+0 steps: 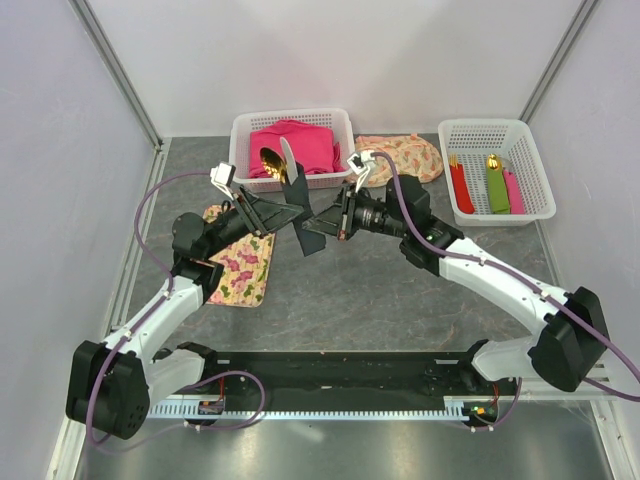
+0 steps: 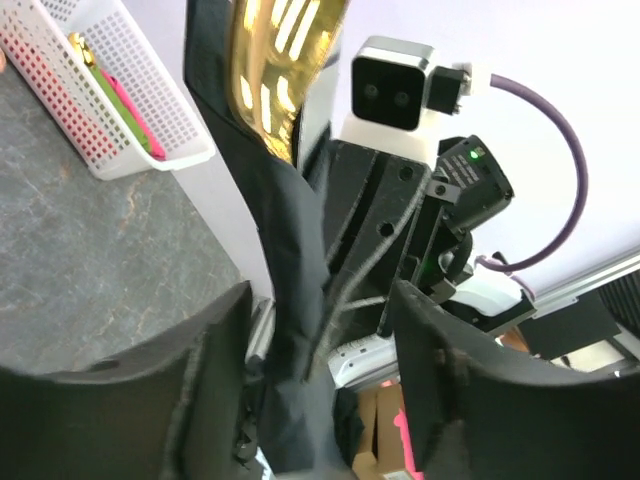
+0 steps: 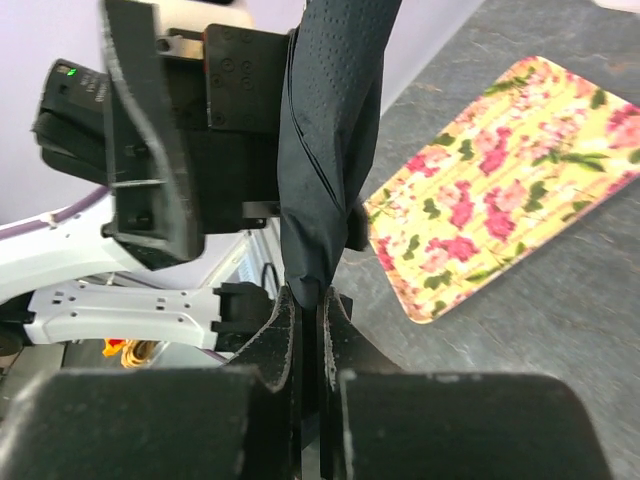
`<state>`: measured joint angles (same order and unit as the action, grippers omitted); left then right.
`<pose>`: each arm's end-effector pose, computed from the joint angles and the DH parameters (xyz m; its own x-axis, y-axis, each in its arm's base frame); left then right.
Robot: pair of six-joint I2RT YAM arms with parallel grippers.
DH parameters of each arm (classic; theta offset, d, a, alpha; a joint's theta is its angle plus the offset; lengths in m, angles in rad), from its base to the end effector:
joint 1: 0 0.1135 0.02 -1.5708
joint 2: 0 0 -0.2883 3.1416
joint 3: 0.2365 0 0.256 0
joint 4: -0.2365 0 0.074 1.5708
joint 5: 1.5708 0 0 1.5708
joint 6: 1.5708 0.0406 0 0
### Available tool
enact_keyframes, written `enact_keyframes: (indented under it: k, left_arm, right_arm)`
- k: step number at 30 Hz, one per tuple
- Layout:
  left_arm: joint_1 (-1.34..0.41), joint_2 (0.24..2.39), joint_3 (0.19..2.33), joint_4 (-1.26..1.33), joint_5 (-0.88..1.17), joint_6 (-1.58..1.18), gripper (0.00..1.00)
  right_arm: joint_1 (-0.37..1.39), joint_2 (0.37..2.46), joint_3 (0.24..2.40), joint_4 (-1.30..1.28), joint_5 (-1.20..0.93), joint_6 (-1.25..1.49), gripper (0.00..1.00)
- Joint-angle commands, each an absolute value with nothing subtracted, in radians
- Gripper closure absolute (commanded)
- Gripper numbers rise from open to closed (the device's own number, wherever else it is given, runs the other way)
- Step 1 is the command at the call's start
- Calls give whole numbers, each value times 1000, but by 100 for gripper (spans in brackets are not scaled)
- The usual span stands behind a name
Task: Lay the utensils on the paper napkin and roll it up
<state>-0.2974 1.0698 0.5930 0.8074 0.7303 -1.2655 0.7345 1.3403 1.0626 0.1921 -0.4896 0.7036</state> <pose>0.2108 -0.0929 0.3393 -0.6903 -0.5316 -0.4908 0.5430 0.0678 -0.8370 0.2242 0.2282 0.3742 -0.6560 0.1769 -0.7337 -0.6751 0.2971 0.6753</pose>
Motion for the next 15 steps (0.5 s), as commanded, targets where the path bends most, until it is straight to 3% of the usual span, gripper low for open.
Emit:
enact_keyframes:
  k: [1, 4, 10, 15]
  left_arm:
    - [-290, 1060, 615, 818, 722, -1250, 30]
    - [-291, 1055, 601, 801, 739, -1233, 15]
    - [-293, 1048, 569, 775, 817, -1184, 11]
    - [-301, 1058, 578, 761, 873, -1135, 5]
  right_arm:
    - [678, 1307, 1135, 189, -528, 657, 100]
    - [617, 1287, 1140, 149, -558, 635, 100]
    - [375, 1287, 1209, -33, -715, 485, 100]
    - [54, 1397, 1377, -267, -885, 241, 100]
